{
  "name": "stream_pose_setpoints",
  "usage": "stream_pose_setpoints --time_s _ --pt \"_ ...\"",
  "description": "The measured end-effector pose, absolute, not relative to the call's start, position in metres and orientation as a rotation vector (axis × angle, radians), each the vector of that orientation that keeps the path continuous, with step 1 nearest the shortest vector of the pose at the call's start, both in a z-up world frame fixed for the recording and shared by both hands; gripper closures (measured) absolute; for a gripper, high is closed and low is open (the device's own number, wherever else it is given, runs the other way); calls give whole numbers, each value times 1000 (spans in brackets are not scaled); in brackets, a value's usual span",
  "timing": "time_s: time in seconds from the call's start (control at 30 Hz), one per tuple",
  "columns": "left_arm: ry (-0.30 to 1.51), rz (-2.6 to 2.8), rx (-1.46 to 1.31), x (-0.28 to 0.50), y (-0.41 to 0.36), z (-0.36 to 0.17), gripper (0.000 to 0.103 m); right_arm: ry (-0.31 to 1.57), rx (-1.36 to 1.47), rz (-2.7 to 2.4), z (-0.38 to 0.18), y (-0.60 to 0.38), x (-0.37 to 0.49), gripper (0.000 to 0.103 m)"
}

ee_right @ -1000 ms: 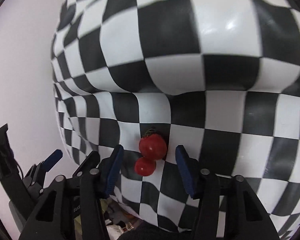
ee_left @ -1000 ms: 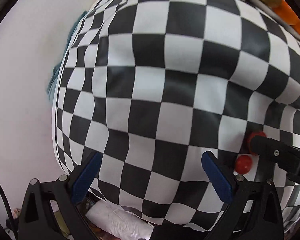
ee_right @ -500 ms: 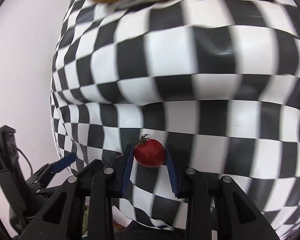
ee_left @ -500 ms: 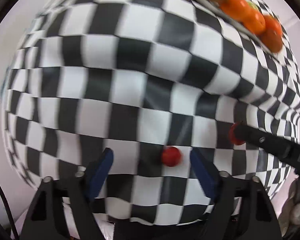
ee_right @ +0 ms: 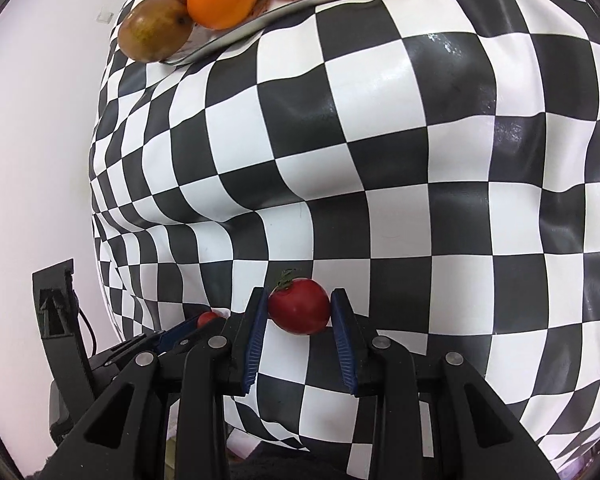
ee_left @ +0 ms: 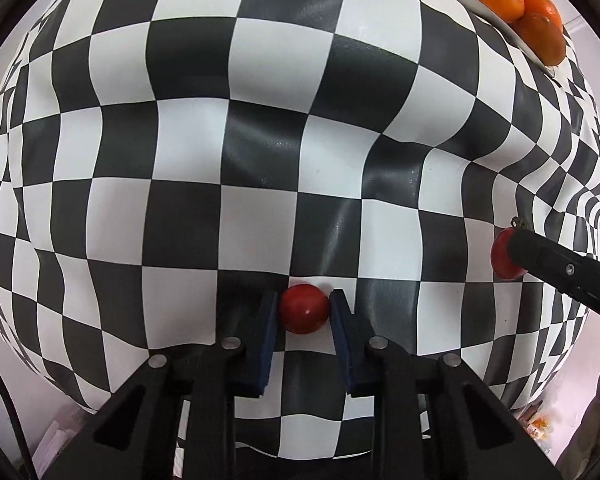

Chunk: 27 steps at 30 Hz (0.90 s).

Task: Organize fruits
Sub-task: 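Carry both cherry tomatoes to the plate edge and open both tools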

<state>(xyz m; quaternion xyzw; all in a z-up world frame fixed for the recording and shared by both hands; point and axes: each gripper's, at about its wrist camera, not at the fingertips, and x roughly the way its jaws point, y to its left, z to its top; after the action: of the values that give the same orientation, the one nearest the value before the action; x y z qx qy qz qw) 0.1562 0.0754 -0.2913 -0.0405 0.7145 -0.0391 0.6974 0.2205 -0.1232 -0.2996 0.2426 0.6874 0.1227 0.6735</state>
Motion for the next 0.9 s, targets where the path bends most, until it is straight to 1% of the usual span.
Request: stream_pose_setpoints --time_s 0.03,0.07,0.2,0.4,0.47,0.6,0.77,0.9 --pt "1592 -86 -92 155 75 -291 80 1545 549 277 -298 -128 222 68" --pt "1591 -84 -97 150 83 -302 80 1544 550 279 -296 -129 223 68" --pt "1567 -84 -104 153 84 -289 80 1526 547 286 -289 -129 224 68" --pt "1476 -161 -221 178 76 -238 80 1450 607 302 -260 -147 238 68" --pt "1441 -208 -304 200 67 -215 80 1410 656 307 -248 -157 249 68" --pt "1400 -267 -417 247 50 -191 80 1338 767 301 -232 -180 283 68" --pt "1389 -282 -422 305 27 -184 80 1297 885 279 -232 -201 329 68" --pt "1412 -288 -382 337 10 -188 80 1300 893 263 -235 -206 352 68"
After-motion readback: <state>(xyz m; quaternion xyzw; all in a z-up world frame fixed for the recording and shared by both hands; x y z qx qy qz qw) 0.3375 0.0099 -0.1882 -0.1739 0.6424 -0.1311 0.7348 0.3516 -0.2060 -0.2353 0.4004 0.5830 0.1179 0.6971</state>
